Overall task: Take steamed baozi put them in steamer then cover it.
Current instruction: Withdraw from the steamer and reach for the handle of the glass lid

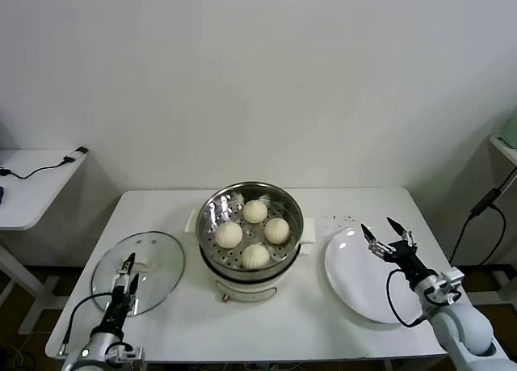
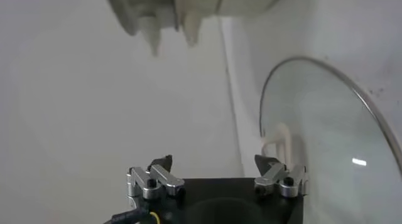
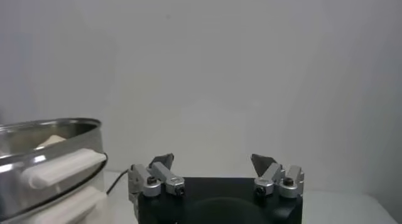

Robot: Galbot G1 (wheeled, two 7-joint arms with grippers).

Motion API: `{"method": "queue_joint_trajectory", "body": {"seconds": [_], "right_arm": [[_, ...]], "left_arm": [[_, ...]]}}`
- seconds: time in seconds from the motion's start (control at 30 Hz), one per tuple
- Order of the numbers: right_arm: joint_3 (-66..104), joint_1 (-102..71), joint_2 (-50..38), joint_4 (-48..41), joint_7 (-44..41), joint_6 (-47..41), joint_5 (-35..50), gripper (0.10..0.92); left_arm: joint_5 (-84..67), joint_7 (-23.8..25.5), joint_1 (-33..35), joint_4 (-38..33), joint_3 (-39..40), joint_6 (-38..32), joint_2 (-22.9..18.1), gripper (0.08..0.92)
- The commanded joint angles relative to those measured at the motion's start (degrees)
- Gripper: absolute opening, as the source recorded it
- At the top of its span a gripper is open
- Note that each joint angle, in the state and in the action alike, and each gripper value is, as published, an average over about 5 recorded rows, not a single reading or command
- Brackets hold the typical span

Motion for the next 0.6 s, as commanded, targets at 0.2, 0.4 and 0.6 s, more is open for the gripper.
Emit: {"method": "queue_joint_trajectory", "body": {"seconds": [0.2, 0.4, 0.6], "right_arm": [[4.9, -4.6, 1.4, -0.6, -0.8, 1.3, -3.0, 0.823], [5.3, -5.3, 1.8, -0.7, -1.1, 1.7, -3.7, 0.823], [5.1, -5.3, 2.3, -1.1, -1.2, 1.9, -4.7, 0.823]], "left_arm": [[3.3, -3.7, -13.7, 18.1, 0.3, 0.3, 2.8, 0.823], [1.8, -4.3, -16.0, 21.1, 0.8, 0.5, 3.3, 0.823], [-1.4, -5.1, -17.7, 22.0, 1.6, 0.7, 4.0, 0.823]]}}
